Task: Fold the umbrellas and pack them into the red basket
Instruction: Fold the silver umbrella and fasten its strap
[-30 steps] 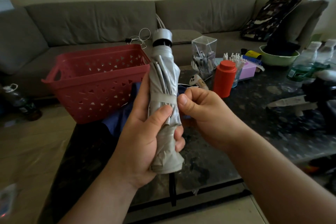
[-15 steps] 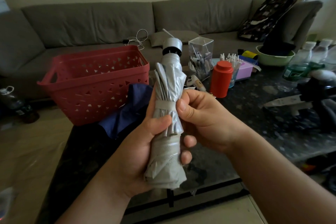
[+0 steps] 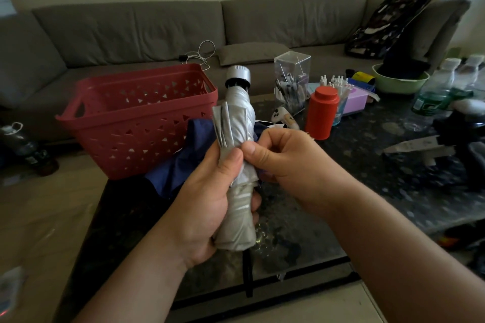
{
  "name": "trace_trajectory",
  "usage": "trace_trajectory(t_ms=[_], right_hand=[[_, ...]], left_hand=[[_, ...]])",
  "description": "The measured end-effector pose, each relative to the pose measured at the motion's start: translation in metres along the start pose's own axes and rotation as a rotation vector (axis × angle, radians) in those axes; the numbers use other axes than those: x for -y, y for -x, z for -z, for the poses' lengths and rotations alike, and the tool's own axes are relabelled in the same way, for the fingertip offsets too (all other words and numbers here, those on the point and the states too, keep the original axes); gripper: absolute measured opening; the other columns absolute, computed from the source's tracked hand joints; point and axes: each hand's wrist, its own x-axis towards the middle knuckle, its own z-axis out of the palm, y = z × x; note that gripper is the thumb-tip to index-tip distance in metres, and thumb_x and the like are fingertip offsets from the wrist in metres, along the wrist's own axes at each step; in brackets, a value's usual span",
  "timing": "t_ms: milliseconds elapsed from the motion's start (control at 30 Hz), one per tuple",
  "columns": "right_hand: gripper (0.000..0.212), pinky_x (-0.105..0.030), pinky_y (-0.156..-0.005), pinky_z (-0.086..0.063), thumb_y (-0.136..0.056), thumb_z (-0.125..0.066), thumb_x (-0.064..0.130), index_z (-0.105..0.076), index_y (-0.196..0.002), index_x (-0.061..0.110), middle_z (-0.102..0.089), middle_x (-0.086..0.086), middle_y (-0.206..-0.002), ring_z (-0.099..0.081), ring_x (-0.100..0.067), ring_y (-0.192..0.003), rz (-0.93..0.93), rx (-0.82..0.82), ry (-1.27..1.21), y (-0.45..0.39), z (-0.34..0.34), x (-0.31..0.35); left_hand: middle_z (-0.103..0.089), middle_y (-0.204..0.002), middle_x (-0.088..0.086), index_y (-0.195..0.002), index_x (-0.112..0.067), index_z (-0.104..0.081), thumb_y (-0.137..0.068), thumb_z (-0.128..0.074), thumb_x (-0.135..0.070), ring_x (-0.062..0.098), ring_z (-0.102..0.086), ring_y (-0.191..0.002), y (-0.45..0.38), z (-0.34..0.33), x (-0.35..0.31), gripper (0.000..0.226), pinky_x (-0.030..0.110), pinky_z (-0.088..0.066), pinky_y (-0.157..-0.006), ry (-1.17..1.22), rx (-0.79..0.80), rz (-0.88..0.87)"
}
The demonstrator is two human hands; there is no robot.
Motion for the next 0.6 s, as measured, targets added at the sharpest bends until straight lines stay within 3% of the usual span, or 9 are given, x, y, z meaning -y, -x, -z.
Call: trace_trajectory(t_ms=[100, 167, 333, 433, 500, 600], right_hand=[[0.049, -0.047, -0.083, -0.048, -0.079, -0.071, 0.053, -0.063, -0.081, 0.004, -0.059, -0.014, -0.082, -0.052, -0.028, -0.081, -0.035, 0.064, -0.011, 0.004, 0.006, 0.01], [0.052, -0.044, -0.085, -0.049, -0.081, -0.069, 0.051, -0.066, -0.086, 0.0, -0.062, -0.015, -0.086, -0.054, -0.028, -0.083, -0.034, 0.074, -0.012, 0.006, 0.009, 0.014], [0.047, -0.016, -0.067, -0.053, -0.093, -0.066, 0.036, -0.066, -0.098, -0.012, -0.071, -0.01, -0.086, -0.065, -0.015, -0.077, -0.037, 0.085, -0.086, 0.009, 0.014, 0.018], [0.026, -0.012, -0.062, -0.05, -0.102, -0.063, 0.023, -0.072, -0.089, 0.002, -0.073, 0.0, -0.077, -0.066, -0.004, -0.069, -0.034, 0.092, -0.04, 0.009, 0.015, 0.019], [0.024, -0.012, -0.062, -0.049, -0.103, -0.063, 0.021, -0.073, -0.085, 0.008, -0.071, 0.005, -0.072, -0.064, 0.0, -0.066, -0.027, 0.092, 0.002, 0.009, 0.017, 0.021], [0.026, -0.014, -0.062, -0.048, -0.102, -0.064, 0.024, -0.072, -0.08, 0.014, -0.068, 0.009, -0.068, -0.061, 0.001, -0.063, 0.001, 0.066, 0.054, 0.008, 0.019, 0.025]], left_hand=[[-0.064, -0.094, 0.004, -0.14, -0.037, -0.059, -0.102, -0.052, -0.043, 0.017, -0.057, -0.066, -0.003, 0.001, -0.002, 0.04, 0.034, -0.05, -0.057, 0.034, 0.056, -0.011], [-0.06, -0.095, 0.006, -0.139, -0.038, -0.06, -0.1, -0.051, -0.042, 0.017, -0.055, -0.064, -0.003, -0.003, -0.002, 0.041, 0.034, -0.049, -0.056, 0.054, 0.055, -0.005], [-0.057, -0.088, 0.004, -0.145, -0.028, -0.055, -0.099, -0.055, -0.048, 0.014, -0.052, -0.059, -0.007, -0.006, 0.002, 0.05, 0.03, -0.047, -0.053, 0.164, 0.049, 0.036], [-0.055, -0.082, 0.003, -0.13, -0.016, -0.062, -0.097, -0.055, -0.054, 0.011, -0.049, -0.055, -0.006, -0.004, 0.006, 0.051, 0.027, -0.045, -0.049, 0.299, 0.074, 0.122], [-0.055, -0.078, 0.001, -0.117, -0.016, -0.068, -0.1, -0.051, -0.054, 0.01, -0.046, -0.052, -0.004, -0.006, 0.006, 0.045, 0.025, -0.044, -0.047, 0.336, 0.106, 0.137], [-0.055, -0.074, 0.001, -0.123, -0.016, -0.061, -0.099, -0.048, -0.049, 0.009, -0.044, -0.049, -0.004, -0.008, 0.005, 0.043, 0.024, -0.042, -0.045, 0.346, 0.079, 0.114]])
